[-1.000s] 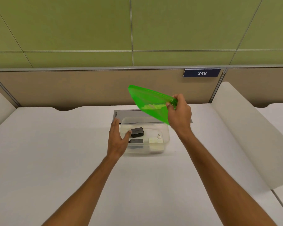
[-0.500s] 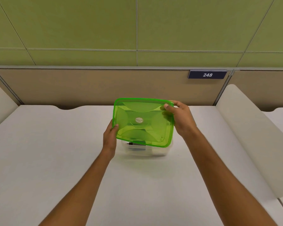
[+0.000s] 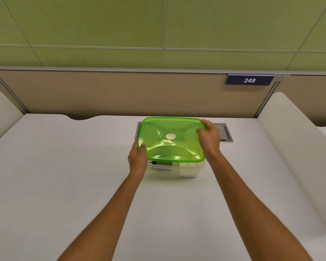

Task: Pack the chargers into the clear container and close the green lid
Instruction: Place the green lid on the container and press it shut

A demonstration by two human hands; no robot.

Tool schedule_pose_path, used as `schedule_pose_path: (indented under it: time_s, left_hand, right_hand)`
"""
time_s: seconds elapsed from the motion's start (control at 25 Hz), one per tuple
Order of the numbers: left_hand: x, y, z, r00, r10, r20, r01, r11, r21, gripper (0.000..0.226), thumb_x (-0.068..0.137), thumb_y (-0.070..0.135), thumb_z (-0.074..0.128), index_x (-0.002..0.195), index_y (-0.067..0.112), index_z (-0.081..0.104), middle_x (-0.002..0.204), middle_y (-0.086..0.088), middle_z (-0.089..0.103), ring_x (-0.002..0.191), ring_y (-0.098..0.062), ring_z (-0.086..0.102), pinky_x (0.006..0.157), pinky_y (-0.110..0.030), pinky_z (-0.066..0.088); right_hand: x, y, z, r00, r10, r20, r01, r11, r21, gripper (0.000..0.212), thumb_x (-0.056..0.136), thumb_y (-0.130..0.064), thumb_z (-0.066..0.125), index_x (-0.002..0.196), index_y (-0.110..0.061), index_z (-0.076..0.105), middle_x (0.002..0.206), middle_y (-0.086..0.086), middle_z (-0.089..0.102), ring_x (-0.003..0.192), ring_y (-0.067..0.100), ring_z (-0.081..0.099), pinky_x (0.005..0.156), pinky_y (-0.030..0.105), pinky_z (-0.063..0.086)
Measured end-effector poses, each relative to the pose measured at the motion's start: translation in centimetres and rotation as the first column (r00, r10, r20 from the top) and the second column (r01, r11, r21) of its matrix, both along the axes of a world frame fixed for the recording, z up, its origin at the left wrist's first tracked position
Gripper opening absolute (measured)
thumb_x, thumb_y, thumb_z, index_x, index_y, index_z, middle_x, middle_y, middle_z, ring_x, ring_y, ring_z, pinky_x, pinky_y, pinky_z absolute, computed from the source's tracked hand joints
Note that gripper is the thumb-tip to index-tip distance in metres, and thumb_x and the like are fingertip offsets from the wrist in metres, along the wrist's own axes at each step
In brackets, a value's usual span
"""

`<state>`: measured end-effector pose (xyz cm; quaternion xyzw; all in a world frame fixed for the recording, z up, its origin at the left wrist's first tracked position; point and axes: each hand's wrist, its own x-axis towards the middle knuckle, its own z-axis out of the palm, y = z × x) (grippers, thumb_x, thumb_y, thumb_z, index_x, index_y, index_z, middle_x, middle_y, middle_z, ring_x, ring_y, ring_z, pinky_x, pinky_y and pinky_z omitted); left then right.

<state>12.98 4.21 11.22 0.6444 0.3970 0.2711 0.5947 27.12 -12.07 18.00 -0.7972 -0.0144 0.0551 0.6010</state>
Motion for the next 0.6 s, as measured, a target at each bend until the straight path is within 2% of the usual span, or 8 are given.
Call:
schedule_pose_path:
  time_s: [0.08, 0.28, 0.44, 0.6]
  left_hand:
    - [0.1, -0.3, -0.6, 0.996, -0.016, -0.083, 0.019, 0.999, 0.039, 0.038, 0.099, 0.021, 0.044, 0.137, 0.019, 0.048, 0.124, -0.007, 0.061, 0.110, -0.027, 0.054, 0.091, -0.027, 0.039]
    - [0.5, -0.6, -2.3, 0.975, -0.049, -0.216, 0.071, 0.993, 0.093, 0.036, 0.099, 0.024, 0.042, 0.134, 0.018, 0.048, 0.115, -0.013, 0.064, 0.104, -0.032, 0.056, 0.085, -0.033, 0.042]
    - [0.7, -0.9, -2.5, 0.971, -0.091, -0.222, 0.122, 0.984, 0.130, 0.027, 0.098, 0.021, 0.044, 0.124, 0.016, 0.053, 0.104, -0.010, 0.065, 0.087, -0.026, 0.055, 0.074, -0.030, 0.041]
    - [0.5, -1.2, -2.8, 0.977, -0.089, -0.192, 0.116, 0.984, 0.135, 0.022, 0.098, 0.021, 0.047, 0.117, 0.015, 0.057, 0.097, -0.007, 0.066, 0.086, -0.028, 0.057, 0.071, -0.031, 0.042]
  right_hand:
    - [0.2, 0.1, -1.3, 0.999, 0.047, 0.017, -0.045, 0.991, -0.125, 0.048, 0.083, -0.012, 0.055, 0.130, -0.024, 0.057, 0.116, 0.004, 0.064, 0.103, 0.028, 0.062, 0.095, 0.041, 0.050]
    - [1.1, 0.4, -4.2, 0.990, 0.131, -0.043, -0.138, 0.944, -0.301, 0.053, 0.091, -0.022, 0.053, 0.143, -0.020, 0.043, 0.139, 0.012, 0.055, 0.122, 0.033, 0.054, 0.102, 0.040, 0.044]
    - [1.6, -0.2, -6.2, 0.985, 0.155, -0.075, -0.172, 0.908, -0.382, 0.054, 0.093, -0.022, 0.052, 0.145, -0.019, 0.039, 0.140, 0.013, 0.054, 0.125, 0.034, 0.051, 0.102, 0.038, 0.041]
    - [1.5, -0.2, -7.3, 0.982, 0.189, -0.008, -0.174, 0.885, -0.432, 0.055, 0.094, -0.021, 0.050, 0.147, -0.018, 0.035, 0.148, 0.010, 0.044, 0.129, 0.033, 0.047, 0.104, 0.040, 0.039]
